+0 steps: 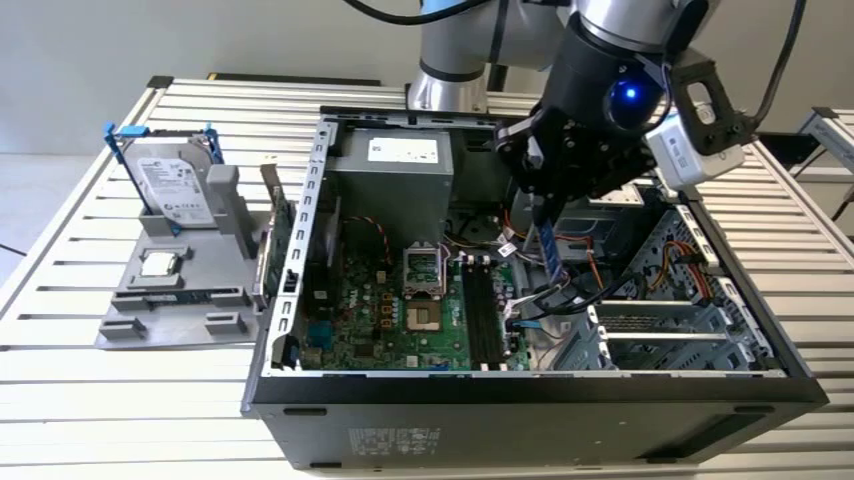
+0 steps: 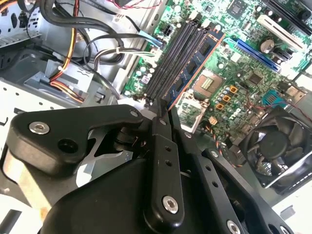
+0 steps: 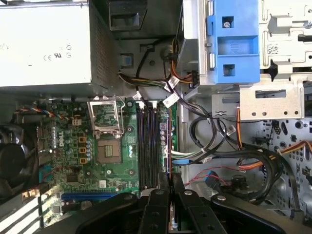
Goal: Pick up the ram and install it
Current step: 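Insert the ram into the slot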
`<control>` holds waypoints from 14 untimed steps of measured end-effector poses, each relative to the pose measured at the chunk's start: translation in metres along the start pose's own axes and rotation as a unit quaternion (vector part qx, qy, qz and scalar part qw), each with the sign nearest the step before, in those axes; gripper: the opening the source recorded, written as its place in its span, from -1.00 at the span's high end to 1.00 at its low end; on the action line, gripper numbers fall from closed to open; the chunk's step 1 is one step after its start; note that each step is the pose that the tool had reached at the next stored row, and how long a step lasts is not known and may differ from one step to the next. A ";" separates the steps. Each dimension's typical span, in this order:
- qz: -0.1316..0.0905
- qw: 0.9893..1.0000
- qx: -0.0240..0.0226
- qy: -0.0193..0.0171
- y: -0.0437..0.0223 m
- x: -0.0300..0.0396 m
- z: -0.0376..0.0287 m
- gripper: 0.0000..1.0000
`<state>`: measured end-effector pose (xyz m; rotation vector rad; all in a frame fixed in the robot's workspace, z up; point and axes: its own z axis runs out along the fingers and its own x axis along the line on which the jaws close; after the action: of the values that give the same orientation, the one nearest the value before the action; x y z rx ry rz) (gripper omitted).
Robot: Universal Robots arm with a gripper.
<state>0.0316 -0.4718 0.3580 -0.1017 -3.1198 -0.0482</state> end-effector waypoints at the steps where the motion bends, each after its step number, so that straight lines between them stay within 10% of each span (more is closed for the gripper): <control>1: 0.002 1.000 0.000 0.000 0.0000 0.0001 0.0004 1.00; 14: 0.015 1.000 0.001 -0.001 0.0003 0.0009 0.0033 1.00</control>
<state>0.0307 -0.4713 0.3547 -0.1472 -3.1186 -0.0458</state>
